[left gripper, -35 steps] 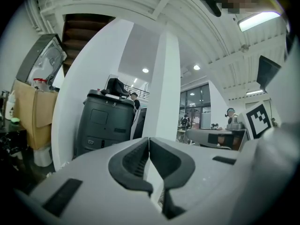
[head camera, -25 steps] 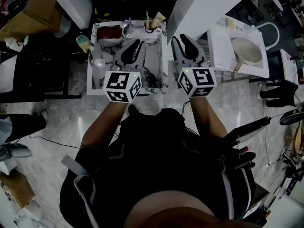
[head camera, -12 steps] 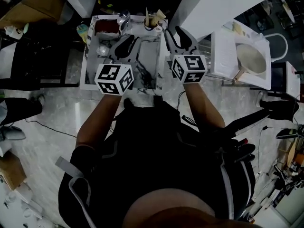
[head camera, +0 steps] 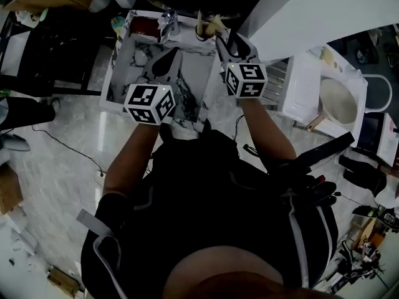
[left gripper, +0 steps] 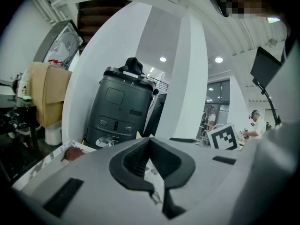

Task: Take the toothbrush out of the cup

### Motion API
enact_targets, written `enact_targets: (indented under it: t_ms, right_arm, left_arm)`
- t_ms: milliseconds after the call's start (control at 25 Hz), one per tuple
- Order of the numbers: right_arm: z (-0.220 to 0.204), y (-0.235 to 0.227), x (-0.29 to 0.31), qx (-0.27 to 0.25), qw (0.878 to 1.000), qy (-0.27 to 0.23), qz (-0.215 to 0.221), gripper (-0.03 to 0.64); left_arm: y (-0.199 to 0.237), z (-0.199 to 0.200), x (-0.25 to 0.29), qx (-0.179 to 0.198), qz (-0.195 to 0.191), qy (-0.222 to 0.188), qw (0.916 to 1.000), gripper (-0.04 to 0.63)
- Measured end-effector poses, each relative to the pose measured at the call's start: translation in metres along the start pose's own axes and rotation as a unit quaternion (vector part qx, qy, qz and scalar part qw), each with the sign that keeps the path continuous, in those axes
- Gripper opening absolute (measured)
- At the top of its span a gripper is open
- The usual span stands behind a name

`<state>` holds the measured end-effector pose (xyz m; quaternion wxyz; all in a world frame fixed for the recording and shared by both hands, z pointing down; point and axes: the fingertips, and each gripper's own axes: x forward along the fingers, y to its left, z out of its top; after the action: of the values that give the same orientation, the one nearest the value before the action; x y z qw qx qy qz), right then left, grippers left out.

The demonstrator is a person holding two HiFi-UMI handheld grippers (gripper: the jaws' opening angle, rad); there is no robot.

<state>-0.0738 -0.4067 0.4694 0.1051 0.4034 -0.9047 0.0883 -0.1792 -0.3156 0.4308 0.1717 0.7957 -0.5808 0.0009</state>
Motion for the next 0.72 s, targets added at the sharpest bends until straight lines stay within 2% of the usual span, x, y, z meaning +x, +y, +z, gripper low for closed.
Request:
enact_targets:
  t_ms: [440,720]
  right_arm:
    - [-0.030,-0.012,0.053,-0.018,0.998,0.021,0.055,0.190]
    - [-0.046,-0.013,0.084,-0.024,0.996,0.028,0.080,0.190]
  left_arm:
    - [0.013,-0.013,-0.005,-0.029,0.089,0.006,0.9956,0.006]
    - [0.007,-0.014,-0.005,-0.016,0.100,-0.001,0.9949,0.006]
